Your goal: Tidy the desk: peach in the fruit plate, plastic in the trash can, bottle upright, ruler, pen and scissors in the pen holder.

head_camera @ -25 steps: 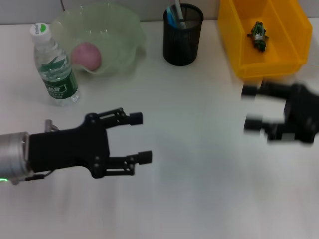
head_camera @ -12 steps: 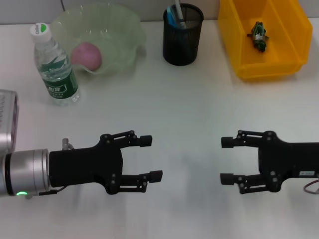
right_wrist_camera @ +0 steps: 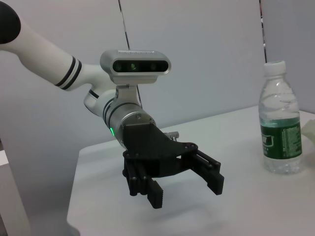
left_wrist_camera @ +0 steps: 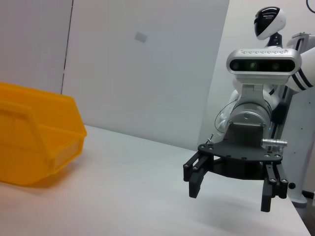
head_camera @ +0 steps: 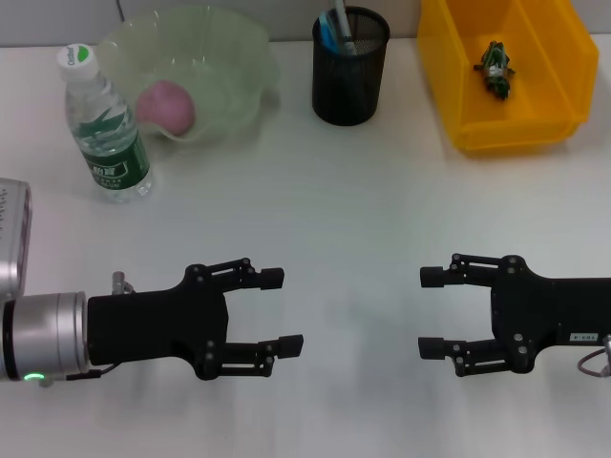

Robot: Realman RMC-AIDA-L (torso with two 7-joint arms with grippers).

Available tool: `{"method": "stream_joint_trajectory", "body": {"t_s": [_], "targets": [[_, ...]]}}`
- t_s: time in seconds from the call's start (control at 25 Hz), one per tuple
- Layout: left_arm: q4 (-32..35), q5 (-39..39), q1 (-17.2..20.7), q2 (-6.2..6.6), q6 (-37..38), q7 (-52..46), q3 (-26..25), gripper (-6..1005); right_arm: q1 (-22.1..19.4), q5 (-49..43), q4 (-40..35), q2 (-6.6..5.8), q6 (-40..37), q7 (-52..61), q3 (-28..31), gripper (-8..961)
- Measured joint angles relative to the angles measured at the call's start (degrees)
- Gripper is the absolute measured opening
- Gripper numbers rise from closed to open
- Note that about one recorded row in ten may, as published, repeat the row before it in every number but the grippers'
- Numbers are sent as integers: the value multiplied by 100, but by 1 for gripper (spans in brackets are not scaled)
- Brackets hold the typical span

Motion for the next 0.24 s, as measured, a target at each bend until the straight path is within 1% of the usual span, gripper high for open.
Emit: {"method": "stream_joint_trajectory", "body": {"t_s": [0.24], "targets": [[6,65,5,18,46,-23,19,829,11,-5,9,-1,-1,-3,-5,818]]}}
